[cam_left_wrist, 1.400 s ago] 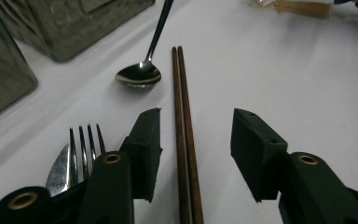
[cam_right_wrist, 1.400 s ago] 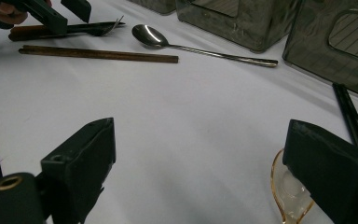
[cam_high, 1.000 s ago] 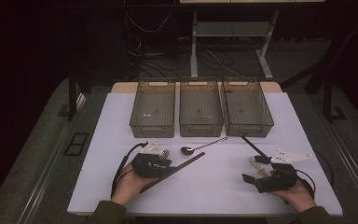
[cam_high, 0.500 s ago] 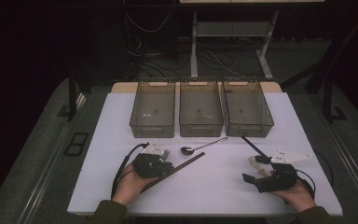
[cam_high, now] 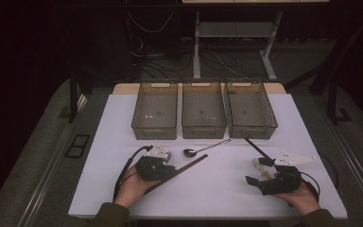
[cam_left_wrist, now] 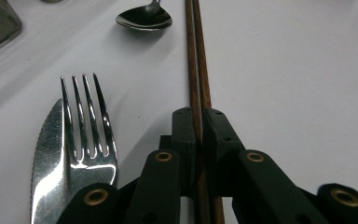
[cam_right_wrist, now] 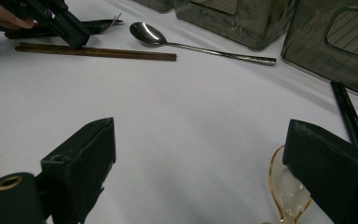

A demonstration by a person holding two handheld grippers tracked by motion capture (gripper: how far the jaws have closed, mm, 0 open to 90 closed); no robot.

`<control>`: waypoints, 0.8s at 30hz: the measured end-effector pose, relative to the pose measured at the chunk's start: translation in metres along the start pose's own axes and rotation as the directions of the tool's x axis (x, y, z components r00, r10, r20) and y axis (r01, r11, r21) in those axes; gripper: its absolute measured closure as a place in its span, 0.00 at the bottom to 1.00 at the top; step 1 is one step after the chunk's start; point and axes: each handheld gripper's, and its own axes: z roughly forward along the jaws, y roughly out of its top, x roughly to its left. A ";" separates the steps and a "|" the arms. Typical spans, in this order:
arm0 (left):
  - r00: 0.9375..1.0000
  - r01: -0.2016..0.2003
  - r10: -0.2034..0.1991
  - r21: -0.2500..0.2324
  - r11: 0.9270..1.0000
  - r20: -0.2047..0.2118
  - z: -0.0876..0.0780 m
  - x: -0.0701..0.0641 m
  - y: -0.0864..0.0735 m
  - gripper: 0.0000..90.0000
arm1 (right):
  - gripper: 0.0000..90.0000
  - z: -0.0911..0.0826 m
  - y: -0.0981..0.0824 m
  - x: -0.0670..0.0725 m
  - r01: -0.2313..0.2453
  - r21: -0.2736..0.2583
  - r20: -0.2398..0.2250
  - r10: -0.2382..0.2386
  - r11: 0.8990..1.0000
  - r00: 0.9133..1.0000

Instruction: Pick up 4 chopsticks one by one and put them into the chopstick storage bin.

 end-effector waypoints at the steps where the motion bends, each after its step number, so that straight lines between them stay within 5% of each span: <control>1: 1.000 -0.004 0.004 0.003 1.000 0.001 0.000 0.000 0.000 0.91 | 0.11 0.000 0.000 0.000 0.000 0.000 0.000 0.000 1.000 1.000; 16: 1.000 -0.014 0.015 0.020 1.000 -0.016 0.003 0.000 -0.001 0.91 | 0.11 0.000 0.000 0.000 0.001 -0.001 0.000 -0.001 1.000 1.000; 24: 0.997 -0.071 0.071 0.018 0.997 -0.022 0.003 -0.001 -0.003 0.93 | 0.11 0.000 0.000 0.000 0.002 -0.002 0.001 -0.002 1.000 1.000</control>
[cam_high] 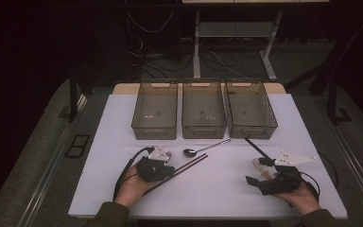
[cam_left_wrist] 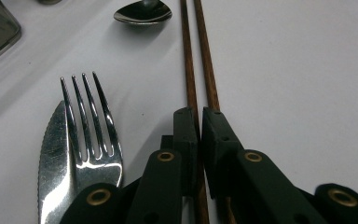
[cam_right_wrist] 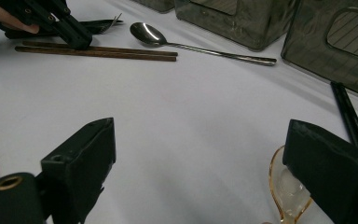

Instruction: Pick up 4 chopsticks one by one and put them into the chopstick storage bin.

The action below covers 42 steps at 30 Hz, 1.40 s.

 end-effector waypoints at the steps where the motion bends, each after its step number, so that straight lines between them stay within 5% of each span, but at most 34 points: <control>1: 1.000 -0.002 0.002 0.000 1.000 0.001 0.000 0.000 0.000 0.93 | 0.11 0.000 0.000 0.000 0.001 0.000 0.000 -0.001 1.000 1.000; 20: 0.999 -0.032 0.033 -0.008 0.999 0.020 0.000 0.003 -0.001 0.94 | 0.11 0.000 0.000 0.001 -0.004 0.002 -0.001 0.004 1.000 1.000; 42: 1.000 -0.008 0.008 -0.021 1.000 0.016 -0.005 -0.001 0.001 0.94 | 0.11 0.008 -0.002 0.001 -0.002 0.003 -0.017 0.002 1.000 1.000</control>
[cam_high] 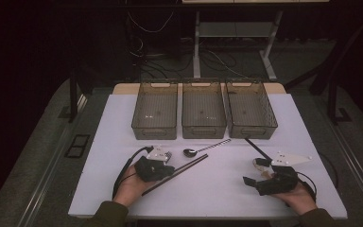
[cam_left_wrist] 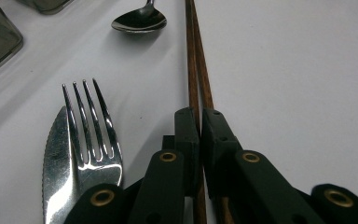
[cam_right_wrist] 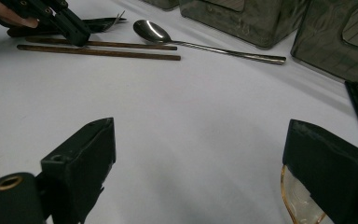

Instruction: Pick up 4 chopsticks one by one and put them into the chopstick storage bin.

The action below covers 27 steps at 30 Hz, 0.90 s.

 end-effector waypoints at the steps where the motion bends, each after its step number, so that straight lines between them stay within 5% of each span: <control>1: 1.000 -0.001 0.001 -0.002 1.000 0.003 0.000 0.000 0.000 0.94 | 0.11 0.000 0.000 0.000 -0.003 0.000 0.000 0.003 1.000 1.000; 27: 0.999 0.033 -0.032 -0.027 0.999 0.036 -0.015 -0.005 0.009 0.94 | 0.11 -0.001 0.000 0.001 0.001 0.001 0.000 -0.001 1.000 1.000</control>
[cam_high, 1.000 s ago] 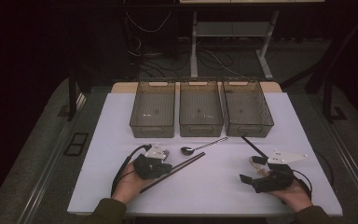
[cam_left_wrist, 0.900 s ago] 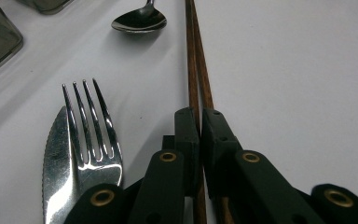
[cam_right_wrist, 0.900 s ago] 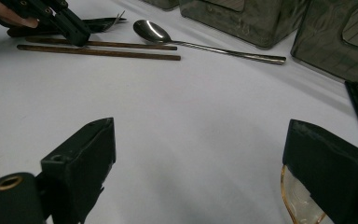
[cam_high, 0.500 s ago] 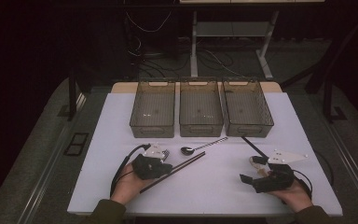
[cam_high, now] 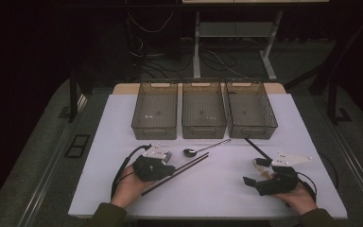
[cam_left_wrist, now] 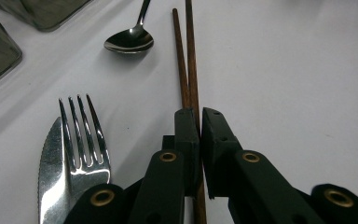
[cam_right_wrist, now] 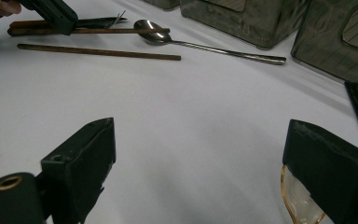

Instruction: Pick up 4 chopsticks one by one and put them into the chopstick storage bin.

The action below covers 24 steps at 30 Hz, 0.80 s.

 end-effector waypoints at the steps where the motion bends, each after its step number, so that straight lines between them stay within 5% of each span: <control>1: 1.000 -0.001 0.001 -0.002 1.000 0.001 0.000 0.000 0.000 0.94 | 0.11 0.000 0.000 0.000 0.001 0.000 0.000 -0.001 1.000 1.000; 24: 1.000 0.009 -0.008 -0.041 0.999 0.022 -0.015 0.001 0.010 0.94 | 0.11 -0.002 0.001 -0.001 0.004 -0.014 0.004 -0.004 1.000 1.000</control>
